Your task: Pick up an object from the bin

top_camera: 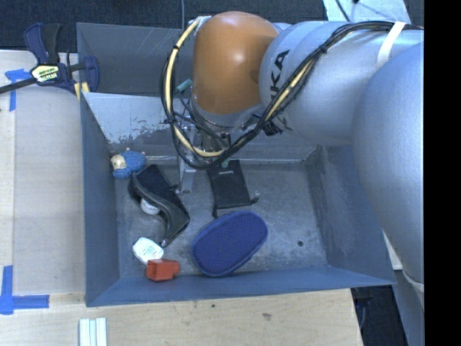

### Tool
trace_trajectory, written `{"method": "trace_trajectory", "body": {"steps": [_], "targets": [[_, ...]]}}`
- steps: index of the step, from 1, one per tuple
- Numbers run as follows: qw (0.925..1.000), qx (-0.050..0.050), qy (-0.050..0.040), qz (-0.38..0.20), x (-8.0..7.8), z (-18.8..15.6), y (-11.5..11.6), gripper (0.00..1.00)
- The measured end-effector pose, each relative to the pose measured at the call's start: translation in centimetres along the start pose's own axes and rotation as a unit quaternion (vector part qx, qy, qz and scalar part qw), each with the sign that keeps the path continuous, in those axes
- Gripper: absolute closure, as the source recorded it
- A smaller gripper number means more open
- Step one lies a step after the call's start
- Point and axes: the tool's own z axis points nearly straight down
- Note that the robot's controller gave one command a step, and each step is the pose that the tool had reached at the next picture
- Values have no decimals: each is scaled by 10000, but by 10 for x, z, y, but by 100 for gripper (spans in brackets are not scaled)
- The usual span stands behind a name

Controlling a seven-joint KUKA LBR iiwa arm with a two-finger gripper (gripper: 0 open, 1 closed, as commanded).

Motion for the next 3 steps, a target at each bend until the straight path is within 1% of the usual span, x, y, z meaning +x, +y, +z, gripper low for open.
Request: {"method": "trace_trajectory", "body": {"steps": [1, 2, 3], "targets": [[9757, -5, -14, 2193, 42, 79, 17, 0], [9754, -34, -80, 2201, 39, 76, 17, 100], [9753, -31, -82, 2207, 39, 76, 16, 0]]}}
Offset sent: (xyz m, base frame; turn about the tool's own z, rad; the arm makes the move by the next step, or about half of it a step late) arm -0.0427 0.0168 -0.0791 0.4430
